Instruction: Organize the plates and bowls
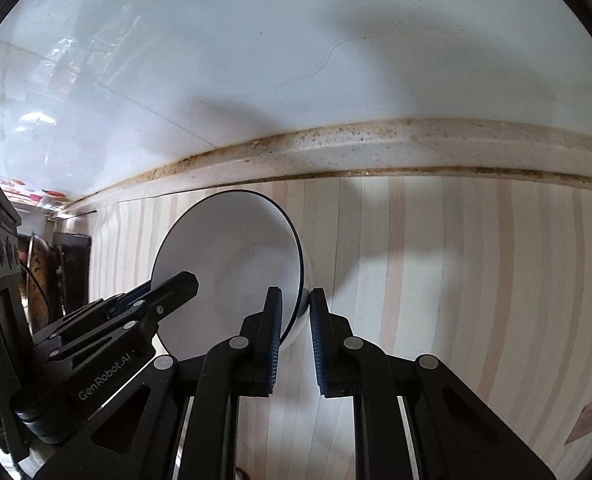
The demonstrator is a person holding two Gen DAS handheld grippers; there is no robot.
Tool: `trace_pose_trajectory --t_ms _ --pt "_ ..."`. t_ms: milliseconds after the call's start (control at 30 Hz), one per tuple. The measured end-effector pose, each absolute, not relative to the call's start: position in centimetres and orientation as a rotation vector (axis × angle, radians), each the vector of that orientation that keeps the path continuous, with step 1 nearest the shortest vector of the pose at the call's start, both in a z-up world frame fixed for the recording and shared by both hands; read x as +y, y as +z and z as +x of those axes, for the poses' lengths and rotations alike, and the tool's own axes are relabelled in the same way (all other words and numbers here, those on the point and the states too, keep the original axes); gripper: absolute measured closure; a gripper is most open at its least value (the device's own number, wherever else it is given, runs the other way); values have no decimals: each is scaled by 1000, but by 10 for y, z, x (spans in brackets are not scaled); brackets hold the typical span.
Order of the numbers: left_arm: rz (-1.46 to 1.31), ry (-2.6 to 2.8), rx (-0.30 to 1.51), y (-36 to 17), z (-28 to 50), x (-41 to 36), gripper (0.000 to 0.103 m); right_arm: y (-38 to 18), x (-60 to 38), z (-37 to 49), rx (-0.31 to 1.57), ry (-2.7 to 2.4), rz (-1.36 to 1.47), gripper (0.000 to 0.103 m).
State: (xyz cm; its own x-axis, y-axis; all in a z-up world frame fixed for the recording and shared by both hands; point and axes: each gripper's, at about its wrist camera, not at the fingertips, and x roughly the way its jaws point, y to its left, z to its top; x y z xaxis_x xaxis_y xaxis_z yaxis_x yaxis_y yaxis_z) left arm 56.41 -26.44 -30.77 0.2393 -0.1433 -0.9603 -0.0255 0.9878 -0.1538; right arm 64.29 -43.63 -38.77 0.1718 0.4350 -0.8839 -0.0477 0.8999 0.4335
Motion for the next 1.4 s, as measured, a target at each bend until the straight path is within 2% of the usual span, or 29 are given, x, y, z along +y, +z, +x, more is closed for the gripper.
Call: trace_pose_trajectory --t_ms 900,1133,1400 --pt "-37 -314 1234 -217 419 -329 85 -288 -520 457 1228 267 394 87" --pt "-21 -351 1242 -217 378 -338 85 -271 -541 397 1203 237 411 87" --pt "0 -367 1278 -236 344 -344 85 -283 -547 347 1220 213 420 87"
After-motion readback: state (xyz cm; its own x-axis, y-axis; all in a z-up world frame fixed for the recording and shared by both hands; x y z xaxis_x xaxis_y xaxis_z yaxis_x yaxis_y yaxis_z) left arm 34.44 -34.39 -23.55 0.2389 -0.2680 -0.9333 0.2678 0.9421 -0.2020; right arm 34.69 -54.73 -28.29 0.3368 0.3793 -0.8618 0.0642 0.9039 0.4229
